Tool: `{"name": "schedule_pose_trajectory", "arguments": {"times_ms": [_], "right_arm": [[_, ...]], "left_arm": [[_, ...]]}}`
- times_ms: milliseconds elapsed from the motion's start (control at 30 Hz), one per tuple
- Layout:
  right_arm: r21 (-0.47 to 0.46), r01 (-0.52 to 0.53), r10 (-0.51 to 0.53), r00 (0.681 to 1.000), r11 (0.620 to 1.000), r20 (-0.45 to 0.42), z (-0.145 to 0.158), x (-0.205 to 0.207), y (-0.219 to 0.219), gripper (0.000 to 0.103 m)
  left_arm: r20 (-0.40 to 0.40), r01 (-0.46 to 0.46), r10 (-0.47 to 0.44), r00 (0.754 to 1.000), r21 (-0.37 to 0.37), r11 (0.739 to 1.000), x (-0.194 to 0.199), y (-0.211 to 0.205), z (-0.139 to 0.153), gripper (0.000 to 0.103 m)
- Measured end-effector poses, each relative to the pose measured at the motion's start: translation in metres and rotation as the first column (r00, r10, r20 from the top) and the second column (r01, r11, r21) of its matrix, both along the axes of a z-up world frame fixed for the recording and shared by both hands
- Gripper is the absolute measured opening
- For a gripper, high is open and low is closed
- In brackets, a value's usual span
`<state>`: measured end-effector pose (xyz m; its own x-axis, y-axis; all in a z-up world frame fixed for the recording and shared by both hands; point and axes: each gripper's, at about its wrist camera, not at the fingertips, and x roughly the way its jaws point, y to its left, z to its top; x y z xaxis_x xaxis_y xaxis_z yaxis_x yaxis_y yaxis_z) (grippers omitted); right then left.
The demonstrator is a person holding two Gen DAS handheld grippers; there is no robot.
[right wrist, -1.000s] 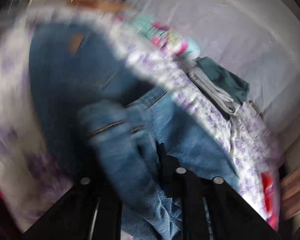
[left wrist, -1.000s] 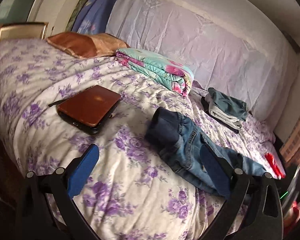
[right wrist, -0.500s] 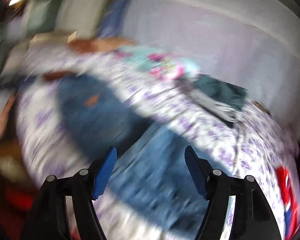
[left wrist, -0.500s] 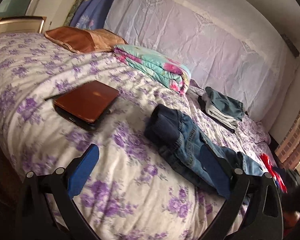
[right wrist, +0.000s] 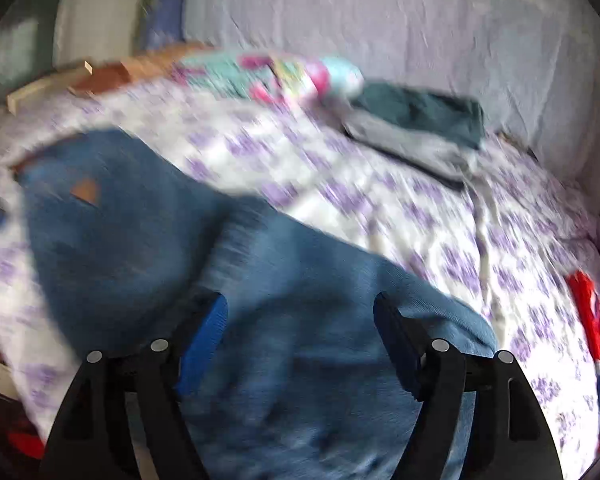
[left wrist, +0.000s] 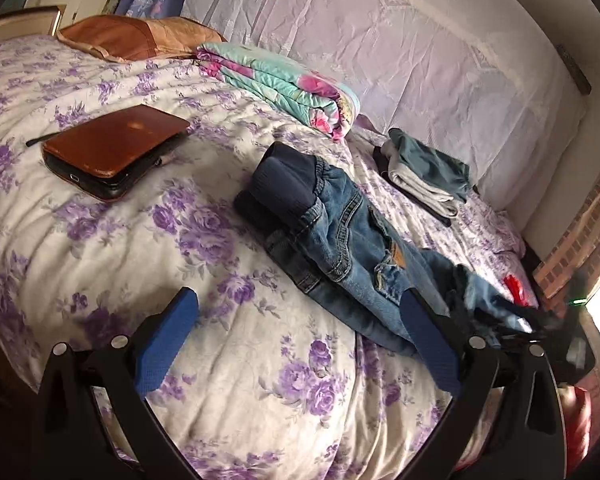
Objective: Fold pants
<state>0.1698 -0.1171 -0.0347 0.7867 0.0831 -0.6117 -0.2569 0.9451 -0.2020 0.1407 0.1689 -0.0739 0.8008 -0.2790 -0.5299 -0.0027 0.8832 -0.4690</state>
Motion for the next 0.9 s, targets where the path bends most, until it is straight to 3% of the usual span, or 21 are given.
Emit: {"name": "schedule_pose_trajectory", "arguments": {"times_ms": [67, 100, 167, 267, 433, 500, 567, 667, 767, 900], "right_arm": [[-0.033, -0.007, 0.009, 0.997, 0.999, 0.071, 0.006, -0.01, 0.008, 0.077], [-0.061, -0.002, 0.005, 0.998, 0.998, 0.063, 0.002, -0.007, 0.01, 0.078], [-0.1, -0.019, 0.013, 0.998, 0.995, -0.065, -0.032, 0.012, 0.011, 0.085], [-0.005, -0.024, 0.023, 0.994, 1.0, -0.105, -0.023, 0.017, -0.003, 0.086], [0.063, -0.047, 0.043, 0.997, 0.997, 0.061, 0.005, -0.017, -0.017, 0.088], [-0.018, -0.008, 0.009, 0.997, 1.0, 0.073, 0.003, -0.022, -0.021, 0.097], [-0.157, 0.001, -0.006, 0.999, 0.988, -0.031, -0.025, -0.009, -0.018, 0.1], [-0.062, -0.028, 0.028, 1.0, 0.998, -0.003, -0.015, -0.014, -0.032, 0.099], [0.025, 0.005, -0.008, 0.992, 1.0, 0.128, 0.009, -0.031, -0.055, 0.099], [0.077, 0.047, -0.054, 0.994, 0.996, 0.092, 0.006, -0.032, -0.084, 0.099]], "left_arm": [[-0.008, -0.009, 0.009, 1.0, 0.005, 1.0, 0.003, -0.003, 0.0, 0.099], [-0.014, -0.012, 0.012, 1.0, -0.002, 1.0, 0.005, -0.003, 0.0, 0.099], [-0.038, -0.018, 0.017, 0.999, -0.024, 1.0, 0.011, -0.003, 0.0, 0.099], [-0.092, -0.033, 0.027, 0.995, -0.061, 0.998, 0.028, 0.0, -0.001, 0.099], [-0.172, -0.037, 0.022, 0.985, -0.084, 0.996, 0.06, -0.002, -0.001, 0.099], [-0.2, -0.056, 0.039, 0.979, -0.078, 0.995, 0.075, -0.002, -0.004, 0.098], [-0.209, -0.069, 0.054, 0.976, -0.069, 0.995, 0.086, -0.004, -0.004, 0.098], [-0.217, -0.081, 0.067, 0.974, -0.057, 0.995, 0.097, -0.009, -0.006, 0.098], [-0.214, -0.076, 0.063, 0.975, -0.053, 0.996, 0.101, -0.011, -0.006, 0.098], [-0.178, -0.059, 0.029, 0.984, -0.164, 0.985, 0.097, 0.0, -0.006, 0.098]]}}
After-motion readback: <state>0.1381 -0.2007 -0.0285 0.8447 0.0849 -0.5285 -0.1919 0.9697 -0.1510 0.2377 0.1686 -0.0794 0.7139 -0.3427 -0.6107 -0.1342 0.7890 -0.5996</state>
